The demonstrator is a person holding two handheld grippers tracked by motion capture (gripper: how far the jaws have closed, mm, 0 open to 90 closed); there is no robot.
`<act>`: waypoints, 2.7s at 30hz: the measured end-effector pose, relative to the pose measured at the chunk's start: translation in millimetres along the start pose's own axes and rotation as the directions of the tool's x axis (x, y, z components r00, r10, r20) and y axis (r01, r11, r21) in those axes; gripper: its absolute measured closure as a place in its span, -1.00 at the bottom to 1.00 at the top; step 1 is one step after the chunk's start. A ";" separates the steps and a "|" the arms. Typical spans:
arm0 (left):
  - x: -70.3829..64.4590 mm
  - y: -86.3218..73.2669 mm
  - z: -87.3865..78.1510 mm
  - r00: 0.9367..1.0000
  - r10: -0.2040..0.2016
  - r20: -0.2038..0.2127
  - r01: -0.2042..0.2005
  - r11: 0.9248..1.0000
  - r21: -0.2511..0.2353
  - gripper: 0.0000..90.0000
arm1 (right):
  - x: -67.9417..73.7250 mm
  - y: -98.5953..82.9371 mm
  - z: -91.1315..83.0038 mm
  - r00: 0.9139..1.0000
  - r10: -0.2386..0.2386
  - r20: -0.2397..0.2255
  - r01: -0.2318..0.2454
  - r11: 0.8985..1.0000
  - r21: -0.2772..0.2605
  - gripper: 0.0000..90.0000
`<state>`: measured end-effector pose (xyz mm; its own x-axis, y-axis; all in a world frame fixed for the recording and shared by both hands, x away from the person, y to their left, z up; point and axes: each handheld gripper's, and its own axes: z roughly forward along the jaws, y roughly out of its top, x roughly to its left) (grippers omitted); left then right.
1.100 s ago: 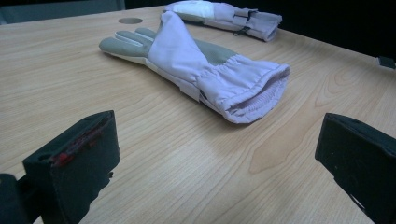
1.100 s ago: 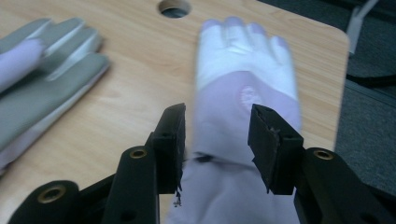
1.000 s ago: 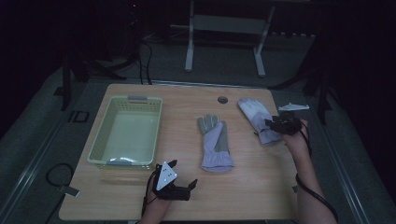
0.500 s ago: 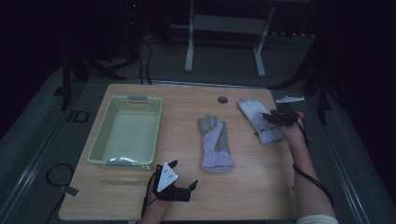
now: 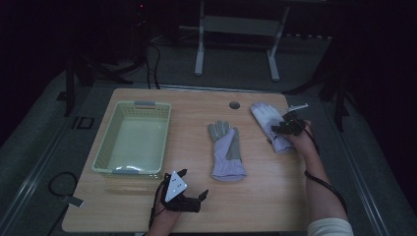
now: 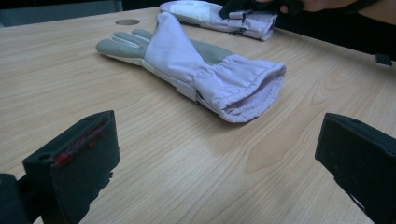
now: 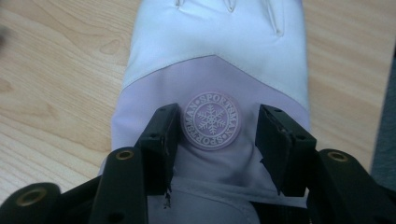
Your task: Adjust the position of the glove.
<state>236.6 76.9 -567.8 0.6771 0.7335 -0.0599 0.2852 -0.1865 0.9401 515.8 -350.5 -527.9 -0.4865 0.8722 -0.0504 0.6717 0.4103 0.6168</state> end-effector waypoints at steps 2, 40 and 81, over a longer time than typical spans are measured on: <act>-0.4 0.1 0.1 1.000 0.003 0.002 -0.003 1.000 0.001 -1.00 | -1.7 -1.3 0.9 0.999 0.039 -0.028 -0.039 0.999 0.008 0.25; -0.5 0.1 0.4 1.000 0.001 -0.002 -0.001 1.000 0.001 -1.00 | 107.4 -41.5 -137.8 0.956 0.275 0.100 -0.257 0.954 -0.157 0.76; -0.4 0.2 0.7 1.000 0.000 0.001 0.000 1.000 0.003 -1.00 | 84.4 -67.2 -91.1 0.995 0.104 0.003 -0.103 0.992 -0.066 0.07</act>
<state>236.8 76.1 -567.8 0.6779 0.7327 -0.0600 0.2868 -0.1884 0.9393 378.7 -328.8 -502.0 -0.4126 0.9108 0.0119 0.6800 0.2993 0.6694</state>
